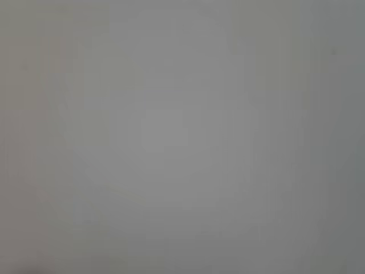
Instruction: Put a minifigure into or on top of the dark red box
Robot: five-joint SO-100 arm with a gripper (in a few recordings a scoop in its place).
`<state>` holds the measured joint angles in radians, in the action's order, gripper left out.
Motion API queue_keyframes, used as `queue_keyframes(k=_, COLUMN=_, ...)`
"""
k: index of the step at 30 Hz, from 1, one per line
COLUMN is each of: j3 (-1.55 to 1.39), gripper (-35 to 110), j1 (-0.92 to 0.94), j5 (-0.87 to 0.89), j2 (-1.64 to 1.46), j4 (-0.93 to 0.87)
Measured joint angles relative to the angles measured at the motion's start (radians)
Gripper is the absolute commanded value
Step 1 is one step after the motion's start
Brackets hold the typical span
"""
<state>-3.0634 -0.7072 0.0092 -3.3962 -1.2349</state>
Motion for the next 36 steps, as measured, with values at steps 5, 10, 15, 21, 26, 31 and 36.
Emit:
queue_keyframes(k=5, j3=0.000, gripper=0, j1=0.000, j5=0.000, j2=0.000, j4=0.000)
queue_keyframes(k=10, j3=0.000, gripper=0, j1=0.000, j5=0.000, j2=0.000, j4=0.000)
queue_keyframes(k=15, j3=0.000, gripper=0, j1=0.000, j5=0.000, j2=0.000, j4=0.000)
queue_keyframes(k=21, j3=0.000, gripper=0, j1=0.000, j5=0.000, j2=0.000, j4=0.000)
queue_keyframes(k=26, j3=0.000, gripper=0, j1=0.000, j5=0.000, j2=0.000, j4=0.000)
queue_keyframes(k=31, j3=0.000, gripper=0, j1=0.000, j5=0.000, j2=0.000, j4=0.000)
queue_keyframes(k=36, j3=0.000, gripper=0, j1=0.000, j5=0.000, j2=0.000, j4=0.000)
